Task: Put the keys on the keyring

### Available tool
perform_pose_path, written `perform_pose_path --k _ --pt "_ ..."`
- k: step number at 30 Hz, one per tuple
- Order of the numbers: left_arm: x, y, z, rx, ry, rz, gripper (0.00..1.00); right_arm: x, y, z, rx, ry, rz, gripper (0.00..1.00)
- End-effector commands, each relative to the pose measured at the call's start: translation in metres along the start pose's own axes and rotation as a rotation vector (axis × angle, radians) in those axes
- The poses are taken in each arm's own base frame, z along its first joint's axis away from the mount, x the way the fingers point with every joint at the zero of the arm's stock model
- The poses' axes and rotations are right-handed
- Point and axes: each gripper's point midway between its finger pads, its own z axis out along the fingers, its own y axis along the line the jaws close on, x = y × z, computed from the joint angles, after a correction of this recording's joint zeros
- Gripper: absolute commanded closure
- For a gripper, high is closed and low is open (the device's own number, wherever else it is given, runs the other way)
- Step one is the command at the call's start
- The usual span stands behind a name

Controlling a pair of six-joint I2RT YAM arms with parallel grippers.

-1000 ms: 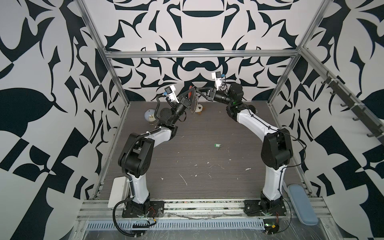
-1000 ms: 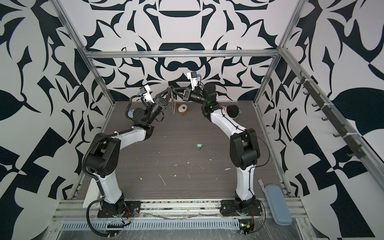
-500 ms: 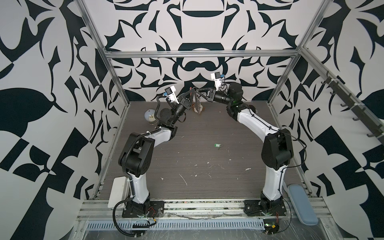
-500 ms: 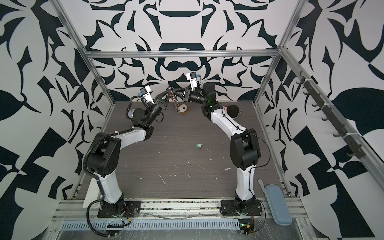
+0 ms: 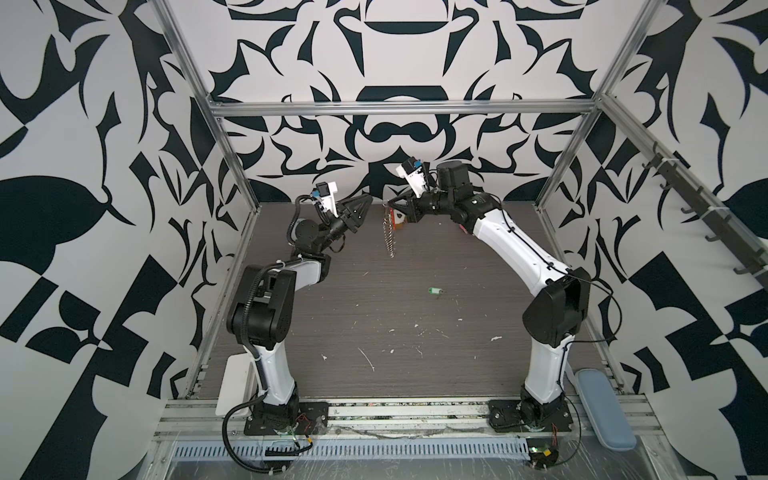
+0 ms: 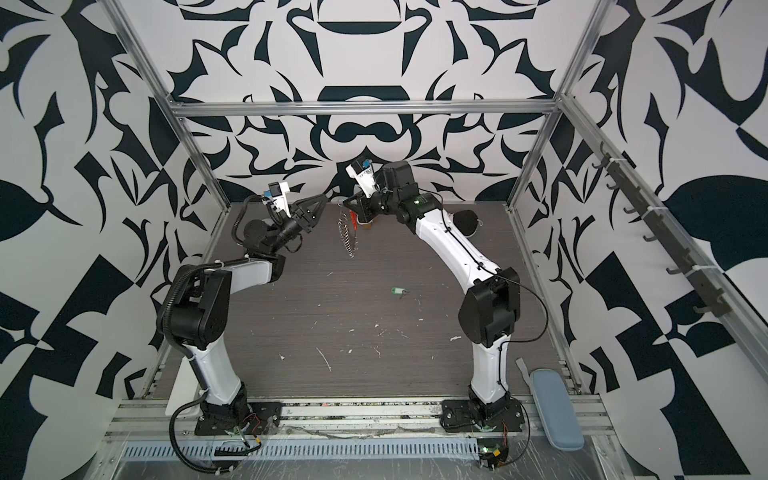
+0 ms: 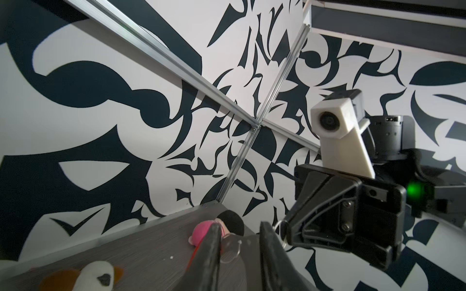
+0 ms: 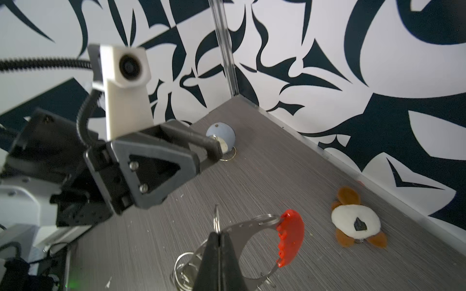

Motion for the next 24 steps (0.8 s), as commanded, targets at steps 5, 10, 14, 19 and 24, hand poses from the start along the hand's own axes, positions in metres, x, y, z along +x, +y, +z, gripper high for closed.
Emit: perform_pose_path --k 5,10,14,19,24 --pt "0.021 -0.032 -0.003 0.218 0.214 0.047 0.71 -0.026 0.029 -0.025 0.009 -0.037 -0.215 1.00" --pt "0.028 -0.035 -0.004 0.255 0.258 0.024 0.70 -0.029 0.037 -0.027 -0.023 -0.061 -0.224 1.00" --pt "0.029 -0.035 -0.003 0.262 0.268 0.008 0.70 -0.035 0.042 -0.029 -0.041 -0.088 -0.224 1.00" --pt "0.031 -0.039 0.000 0.279 0.279 -0.001 0.71 -0.040 0.047 -0.030 -0.069 -0.113 -0.215 1.00" --pt "0.029 -0.040 0.002 0.281 0.272 0.001 0.71 -0.041 0.052 -0.030 -0.101 -0.118 -0.206 1.00"
